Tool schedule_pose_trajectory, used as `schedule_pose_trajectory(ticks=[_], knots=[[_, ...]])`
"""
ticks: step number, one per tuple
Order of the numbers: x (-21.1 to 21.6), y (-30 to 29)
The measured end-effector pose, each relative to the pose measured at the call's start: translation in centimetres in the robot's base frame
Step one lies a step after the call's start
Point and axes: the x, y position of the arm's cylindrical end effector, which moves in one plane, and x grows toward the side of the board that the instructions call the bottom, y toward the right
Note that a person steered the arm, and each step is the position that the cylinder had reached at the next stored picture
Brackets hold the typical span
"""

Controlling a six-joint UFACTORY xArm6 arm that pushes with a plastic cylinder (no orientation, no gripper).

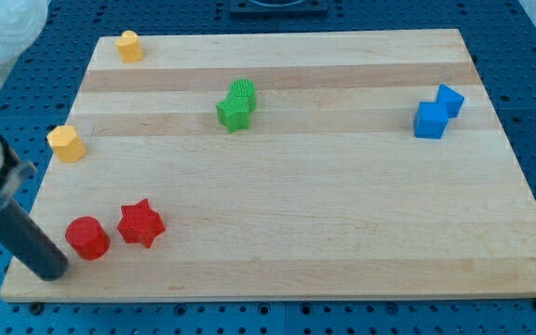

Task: Slide the red star vertically below the green star

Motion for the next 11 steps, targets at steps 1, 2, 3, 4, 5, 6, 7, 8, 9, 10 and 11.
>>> schedule_pose_trajectory(ticks=[1,2,3,4,5,6,7,8,9,10,11], knots=[[-0.6,3.4],[-2.9,2.1],[-5.2,4.1],[-6.1,8.3],[-6.1,10.1],[-4.1,9.3],[-3.8,11.8],[-6.2,17.0],[-9.5,21.2],[-9.9,21.2],[-7.5,17.8]])
